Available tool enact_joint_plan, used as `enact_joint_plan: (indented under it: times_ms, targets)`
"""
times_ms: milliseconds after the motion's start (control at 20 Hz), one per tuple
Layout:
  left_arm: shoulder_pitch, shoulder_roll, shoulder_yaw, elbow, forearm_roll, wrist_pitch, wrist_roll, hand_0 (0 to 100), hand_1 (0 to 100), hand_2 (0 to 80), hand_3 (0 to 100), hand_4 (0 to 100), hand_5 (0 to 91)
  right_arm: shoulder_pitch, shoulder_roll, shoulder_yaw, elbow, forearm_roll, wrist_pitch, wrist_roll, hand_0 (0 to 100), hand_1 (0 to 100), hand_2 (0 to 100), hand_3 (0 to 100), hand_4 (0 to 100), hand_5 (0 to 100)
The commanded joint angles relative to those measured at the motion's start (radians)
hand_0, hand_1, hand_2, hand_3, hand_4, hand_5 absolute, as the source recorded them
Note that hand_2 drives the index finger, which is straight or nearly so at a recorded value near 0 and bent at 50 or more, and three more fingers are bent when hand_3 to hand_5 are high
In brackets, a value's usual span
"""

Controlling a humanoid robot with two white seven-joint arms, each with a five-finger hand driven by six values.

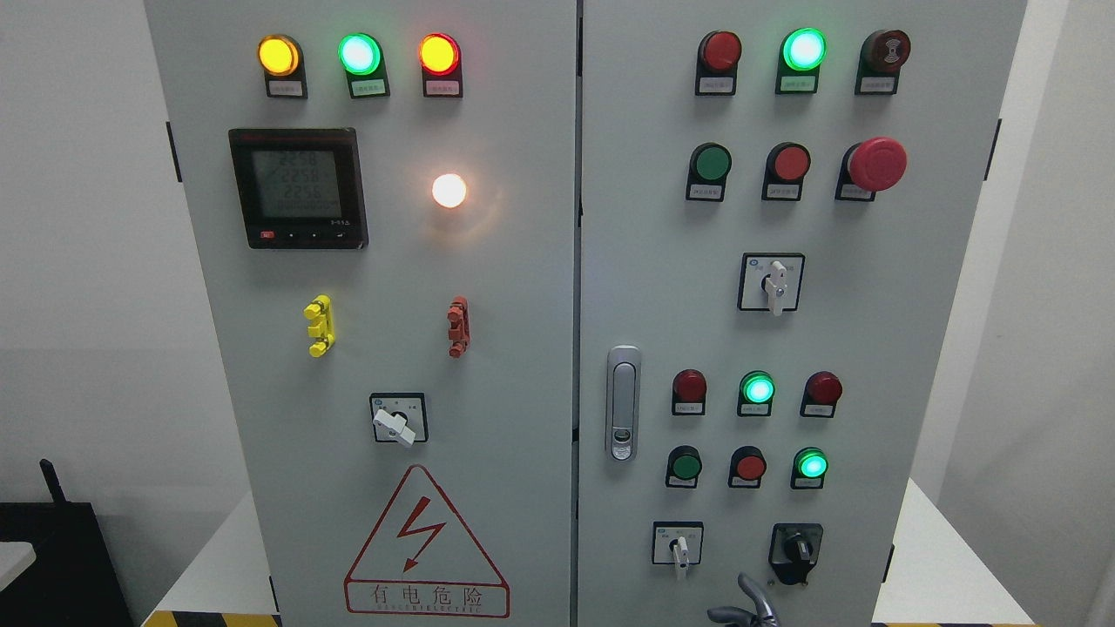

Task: Release door handle
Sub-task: 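Raise the right hand toward the silver lever door handle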

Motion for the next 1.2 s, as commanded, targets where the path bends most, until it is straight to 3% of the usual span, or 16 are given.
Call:
enact_joint_plan:
  times_ms: [0,150,301,401,501,701,802,1152]
  targets:
    - [-0.002,0.000,-0.012,0.000,0.000,0.001,-0.001,12,39,0.0,0,0,0.0,-0.073,0.047,0.009,0.009,0.401,0.078,-0.007,39,42,0,100,100,100]
    - [-0.002,0.000,-0.012,0.000,0.000,-0.001,-0.001,12,39,0.0,0,0,0.0,-0.154,0.049,0.044,0.058,0.484,0.128,0.008,38,42,0,100,100,100]
    - [-0.002,0.000,-0.012,0.000,0.000,-0.001,-0.001,12,39,0.0,0,0,0.0,-0.188,0.054,0.075,0.084,0.541,0.146,0.074,38,42,0,100,100,100]
    - [-0.002,0.000,-0.012,0.000,0.000,-0.001,-0.001,12,39,0.0,0,0,0.0,-0.225,0.057,0.092,0.119,0.549,0.175,0.093,39,41,0,100,100,100]
    - [-0.002,0.000,-0.012,0.000,0.000,-0.001,-0.001,12,39,0.0,0,0,0.0,-0.248,0.072,0.093,0.141,0.550,0.197,0.106,39,40,0,100,100,100]
    - [-0.002,0.000,-0.012,0.000,0.000,0.001,-0.001,12,39,0.0,0,0,0.0,-0.299,0.074,0.093,0.176,0.572,0.233,0.177,40,37,0,100,100,100]
    - [-0.002,0.000,-0.012,0.000,0.000,0.001,-0.001,12,39,0.0,0,0,0.0,-0.315,0.074,0.090,0.190,0.569,0.276,0.183,39,37,0,100,100,100]
    - [-0.002,0.000,-0.012,0.000,0.000,-0.001,-0.001,12,39,0.0,0,0,0.0,-0.337,0.072,0.079,0.207,0.570,0.286,0.203,39,36,0,100,100,100]
